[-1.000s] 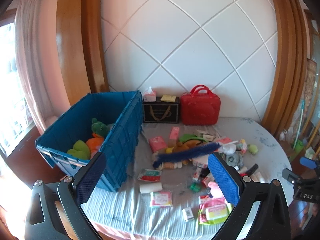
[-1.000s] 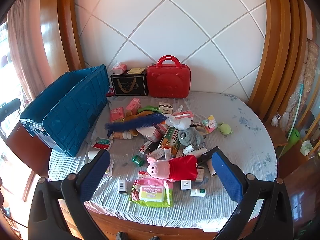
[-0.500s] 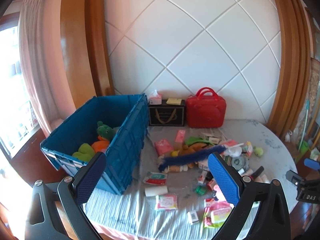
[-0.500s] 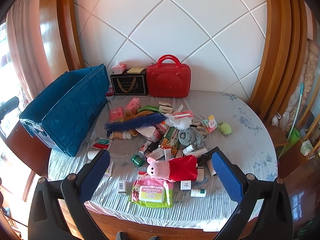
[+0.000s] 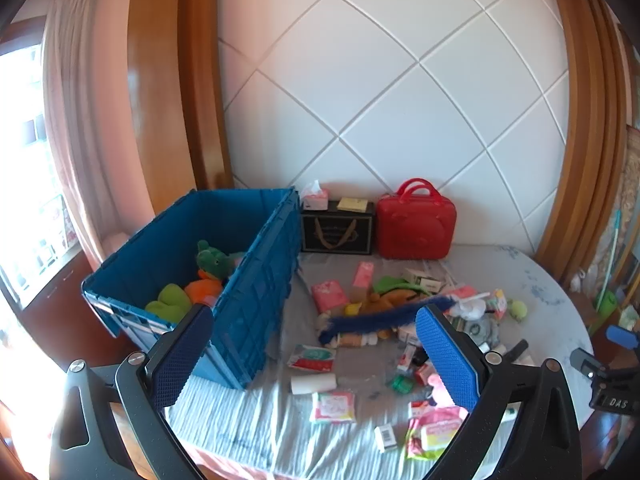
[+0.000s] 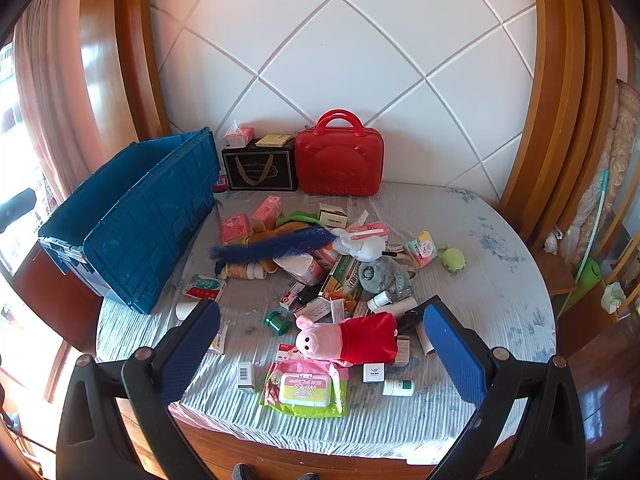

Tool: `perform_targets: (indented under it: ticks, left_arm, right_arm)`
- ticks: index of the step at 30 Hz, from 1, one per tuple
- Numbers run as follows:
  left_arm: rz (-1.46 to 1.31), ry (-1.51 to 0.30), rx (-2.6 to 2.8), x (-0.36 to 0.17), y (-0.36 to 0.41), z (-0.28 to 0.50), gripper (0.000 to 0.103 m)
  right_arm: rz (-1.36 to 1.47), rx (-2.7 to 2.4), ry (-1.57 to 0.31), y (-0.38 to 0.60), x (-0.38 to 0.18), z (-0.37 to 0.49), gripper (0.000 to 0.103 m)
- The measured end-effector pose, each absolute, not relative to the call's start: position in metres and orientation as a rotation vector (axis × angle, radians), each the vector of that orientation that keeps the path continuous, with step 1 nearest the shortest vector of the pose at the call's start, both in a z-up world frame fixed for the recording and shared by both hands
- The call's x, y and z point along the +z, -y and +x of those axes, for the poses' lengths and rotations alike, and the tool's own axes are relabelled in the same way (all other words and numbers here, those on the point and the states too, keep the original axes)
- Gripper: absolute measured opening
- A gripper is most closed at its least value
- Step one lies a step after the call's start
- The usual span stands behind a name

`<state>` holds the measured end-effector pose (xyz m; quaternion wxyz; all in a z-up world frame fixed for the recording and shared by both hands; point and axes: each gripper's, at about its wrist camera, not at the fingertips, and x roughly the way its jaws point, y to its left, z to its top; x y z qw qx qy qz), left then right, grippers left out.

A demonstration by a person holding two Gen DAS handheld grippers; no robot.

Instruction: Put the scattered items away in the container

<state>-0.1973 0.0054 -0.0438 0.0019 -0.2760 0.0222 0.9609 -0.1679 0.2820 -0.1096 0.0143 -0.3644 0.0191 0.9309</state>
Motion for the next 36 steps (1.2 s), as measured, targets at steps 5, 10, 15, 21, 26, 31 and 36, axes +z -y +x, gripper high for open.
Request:
perform_targets:
  ticks: [5,10,15,21,26,31,36]
  left_arm:
    - [-0.866,-0.072,3.018,-0.045,-0.004,-0.198,0.103]
    - [-0.866,-0.074,3.022,-0.046,-0.002,-0.198,0.103]
    - [-0.869,-0.076,3.023,-0.046,0.0,-0.199,0.103]
    - [-0.873,-0.076,3.022,-0.046,0.003,-0.199,0.103]
    - [-0.874,-0.078,3.022,-0.046,0.003,-0.199,0.103]
    - [-0.879,-0.078,3.02,-0.047,0.001,-0.2,0.103]
    - [-0.879,-0.077,3.02,-0.047,0.0,-0.201,0.103]
  right_arm:
    - [-1.131,2.899,-0.059,-0.278,-0.109,-0.169,0.103]
    - [-1.131,2.9,-0.061,-0.278,-0.11,-0.169,0.103]
    - [-1.132,2.9,-0.059,-0.273,-0.11,-0.17,0.103]
    - [-1.134,2.899,-0.059,-0.272,-0.111,-0.171,0.103]
    - [-1.134,2.899,-0.06,-0.271,-0.111,-0.17,0.103]
    - [-1.138,2.9,-0.056,-0.268,-0.112,-0.172,0.103]
    - [-1.136,2.902,-0.051,-0.267,-0.112,-0.172,0.103]
